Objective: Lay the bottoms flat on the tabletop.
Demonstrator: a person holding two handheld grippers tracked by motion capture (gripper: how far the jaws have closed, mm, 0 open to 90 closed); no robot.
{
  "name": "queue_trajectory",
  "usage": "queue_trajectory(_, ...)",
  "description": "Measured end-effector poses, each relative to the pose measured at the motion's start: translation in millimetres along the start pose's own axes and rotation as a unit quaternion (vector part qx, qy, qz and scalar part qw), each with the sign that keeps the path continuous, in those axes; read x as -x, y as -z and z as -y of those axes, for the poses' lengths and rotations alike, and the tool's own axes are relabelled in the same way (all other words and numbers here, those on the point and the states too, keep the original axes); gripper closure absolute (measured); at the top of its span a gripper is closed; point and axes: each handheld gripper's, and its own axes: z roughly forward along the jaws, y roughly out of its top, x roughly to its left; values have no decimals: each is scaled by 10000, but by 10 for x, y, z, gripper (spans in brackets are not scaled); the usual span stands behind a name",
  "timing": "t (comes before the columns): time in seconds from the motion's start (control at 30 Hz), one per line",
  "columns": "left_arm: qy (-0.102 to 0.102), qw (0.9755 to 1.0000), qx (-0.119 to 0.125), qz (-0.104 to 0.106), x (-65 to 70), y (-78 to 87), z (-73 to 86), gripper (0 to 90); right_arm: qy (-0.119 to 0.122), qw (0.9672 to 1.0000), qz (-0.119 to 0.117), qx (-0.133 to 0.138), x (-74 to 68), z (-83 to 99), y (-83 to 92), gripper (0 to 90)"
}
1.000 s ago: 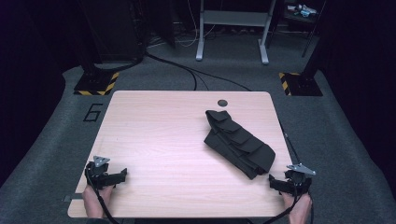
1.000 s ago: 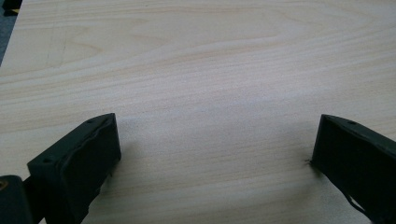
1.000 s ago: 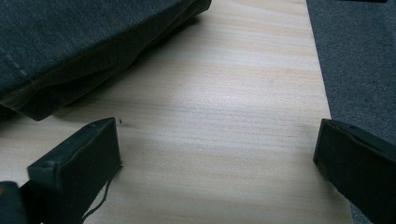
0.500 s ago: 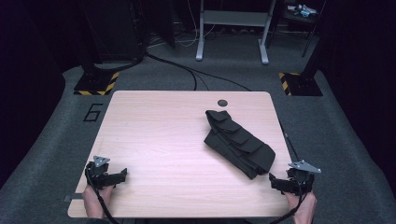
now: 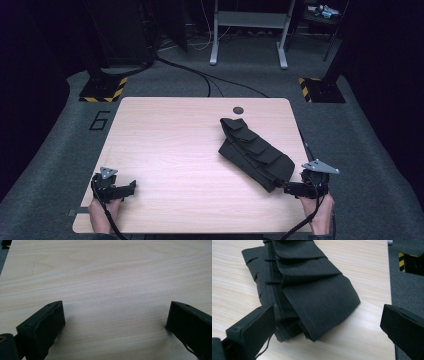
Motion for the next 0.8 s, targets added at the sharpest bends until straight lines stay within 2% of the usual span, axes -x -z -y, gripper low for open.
queue_trajectory(0.1,1,10000,0,-1,0,0,0,14,115,9999,-66,-63,-51,-76,-68,0)
queue_trajectory(0.37,3,10000,0,0,0,0,0,14,224,9994,-203,-159,-121,-251,-227,0)
queue_trajectory(0.43,2,10000,3,0,0,0,1,15,254,9990,-285,-236,-166,-307,-330,0)
queue_trajectory(0.5,4,10000,-4,1,2,2,1,16,279,9988,-285,-275,-175,-318,-355,0)
queue_trajectory(0.53,7,10000,-4,3,2,1,1,16,279,9984,-348,-345,-214,-353,-439,0)
queue_trajectory(0.63,6,10000,-8,6,1,2,1,16,254,9981,-383,-402,-252,-386,-502,0)
queue_trajectory(0.77,8,10000,4,-2,2,0,2,16,354,9968,-472,-539,-327,-477,-659,1)
queue_trajectory(0.8,-2,10000,0,2,0,1,1,16,369,9959,-541,-618,-382,-542,-744,2)
